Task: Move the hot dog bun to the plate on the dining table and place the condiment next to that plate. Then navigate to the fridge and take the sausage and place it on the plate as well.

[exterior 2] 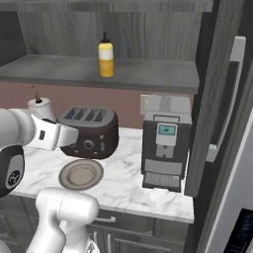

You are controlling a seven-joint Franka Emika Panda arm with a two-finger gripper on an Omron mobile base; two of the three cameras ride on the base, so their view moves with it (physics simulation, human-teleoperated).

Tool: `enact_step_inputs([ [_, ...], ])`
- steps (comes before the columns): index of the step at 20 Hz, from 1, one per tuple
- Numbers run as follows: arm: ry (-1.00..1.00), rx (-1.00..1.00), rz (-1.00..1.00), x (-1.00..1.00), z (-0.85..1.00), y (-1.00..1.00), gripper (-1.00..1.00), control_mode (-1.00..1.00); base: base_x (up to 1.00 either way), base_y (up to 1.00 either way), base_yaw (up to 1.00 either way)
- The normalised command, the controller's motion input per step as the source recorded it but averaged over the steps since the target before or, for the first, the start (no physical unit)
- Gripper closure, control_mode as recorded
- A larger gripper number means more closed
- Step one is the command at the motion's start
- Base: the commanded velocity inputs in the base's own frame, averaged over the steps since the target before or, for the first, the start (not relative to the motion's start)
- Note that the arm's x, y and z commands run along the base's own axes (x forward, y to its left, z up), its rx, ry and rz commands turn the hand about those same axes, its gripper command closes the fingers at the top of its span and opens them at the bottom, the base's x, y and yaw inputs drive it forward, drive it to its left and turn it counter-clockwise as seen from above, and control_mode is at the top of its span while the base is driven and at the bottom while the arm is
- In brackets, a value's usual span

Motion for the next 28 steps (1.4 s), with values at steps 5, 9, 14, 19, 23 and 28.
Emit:
enact_step_inputs([
  [5, -0.06, 0.0, -0.02, 0.13, 0.27, 0.0, -1.0, -1.0, 0.19, 0.06, -0.05],
  [9, -0.16, -0.06, 0.0, 0.13, 0.74, 0.0, -1.0, -1.0, 0.0, 0.0, 0.0],
  [14, -0.12, -0.07, 0.01, 0.17, 0.67, 0.0, -1.0, -1.0, 0.0, 0.0, 0.0],
  [19, -0.02, -0.01, 0.01, 0.27, 0.34, 0.0, -1.0, -1.0, 0.0, 0.0, 0.0],
  [23, 0.01, 0.0, 0.04, 0.25, 0.0, 0.0, -1.0, -1.0, 0.0, 0.0, 0.0],
  [28, 0.0, 0.0, 0.04, 0.26, -0.05, 0.0, -1.0, -1.0, 0.0, 0.0, 0.0],
])
